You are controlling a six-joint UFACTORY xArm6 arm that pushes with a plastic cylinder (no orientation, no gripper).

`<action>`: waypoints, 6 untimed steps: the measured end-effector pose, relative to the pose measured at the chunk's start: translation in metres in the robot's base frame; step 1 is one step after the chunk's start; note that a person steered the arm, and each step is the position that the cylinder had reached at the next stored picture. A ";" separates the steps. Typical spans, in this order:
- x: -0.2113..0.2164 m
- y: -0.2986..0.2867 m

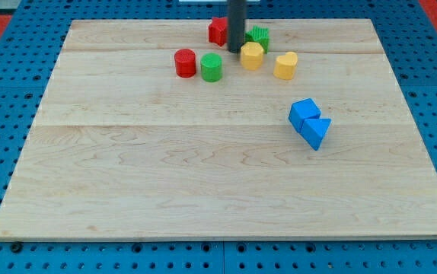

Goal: Push the yellow blocks downwards

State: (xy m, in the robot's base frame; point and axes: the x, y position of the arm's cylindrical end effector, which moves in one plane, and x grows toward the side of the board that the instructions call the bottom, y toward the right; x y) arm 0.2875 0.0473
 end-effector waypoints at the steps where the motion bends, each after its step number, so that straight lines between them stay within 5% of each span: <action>1: 0.034 0.064; 3: -0.001 0.083; 5: 0.079 0.120; 6: 0.042 0.116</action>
